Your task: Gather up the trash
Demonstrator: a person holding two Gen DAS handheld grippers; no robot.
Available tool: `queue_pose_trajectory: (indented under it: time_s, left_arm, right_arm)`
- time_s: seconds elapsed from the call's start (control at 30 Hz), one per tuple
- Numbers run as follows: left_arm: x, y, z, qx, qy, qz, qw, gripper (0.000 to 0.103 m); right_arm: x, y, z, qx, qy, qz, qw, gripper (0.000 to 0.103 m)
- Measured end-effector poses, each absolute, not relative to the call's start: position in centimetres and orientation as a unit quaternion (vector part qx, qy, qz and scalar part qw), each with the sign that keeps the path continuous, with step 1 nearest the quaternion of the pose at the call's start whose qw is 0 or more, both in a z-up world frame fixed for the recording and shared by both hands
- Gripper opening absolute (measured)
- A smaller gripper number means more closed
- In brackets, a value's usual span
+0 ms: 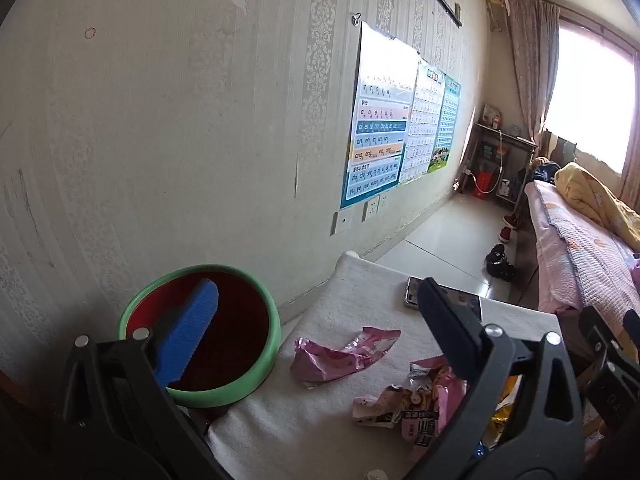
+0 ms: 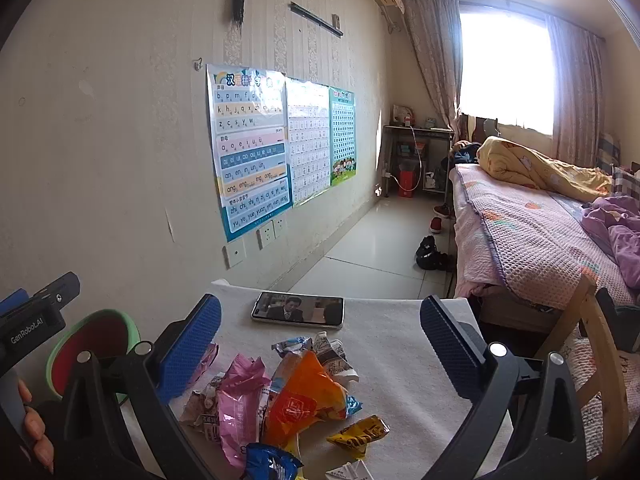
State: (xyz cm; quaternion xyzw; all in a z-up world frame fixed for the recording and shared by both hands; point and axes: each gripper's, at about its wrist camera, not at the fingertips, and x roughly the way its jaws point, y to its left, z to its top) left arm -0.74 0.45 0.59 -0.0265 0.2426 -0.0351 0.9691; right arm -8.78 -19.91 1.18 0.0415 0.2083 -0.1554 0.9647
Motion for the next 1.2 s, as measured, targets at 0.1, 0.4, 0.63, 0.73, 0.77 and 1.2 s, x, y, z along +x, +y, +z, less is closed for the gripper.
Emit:
queue_pose_trajectory:
  time_s: [0.1, 0.4, 0.63, 0.73, 0.77, 1.2]
  left_arm:
    - [-1.1, 0.2, 0.8, -0.025, 0.226, -0.028, 0.973, 0.098]
    - [-1.4, 0.6, 0.9, -0.027, 0.239, -0.017, 0.971, 0.098]
    - [-1.1, 1.1, 0.8, -0.036, 0.245, -0.026, 0.969, 0.098]
    - [-0.9, 1.2, 0.7, -0.033, 0.252, -0.024, 0.967, 0.098]
    - [-0.8, 1.2, 0.6, -0.033, 0.255, -0.024, 0.966, 0.098]
    - [-0.3, 1.1, -0.2, -0.027, 0.273, -0.037, 0.961, 0.098]
  right_arm:
    - [-8.5, -20.1, 1.2, 0.044, 0.22, -0.161, 0.961, 0.096]
    - [-8.5, -20.2, 1.1, 0.045, 0.232, -0.161, 0.958, 0.096]
    - [-8.5, -20.1, 1.1, 0.043, 0.235, -0.162, 0.957, 0.096]
    - [-8.4, -20.1, 1.1, 0.043, 0.238, -0.163, 0.957, 0.096]
    - [-8.4, -20.1, 1.1, 0.042, 0.238, -0.162, 0.957, 0.096]
    - [-8.2, -20.1, 0.8, 0.041, 0.244, -0.162, 0.955, 0.096]
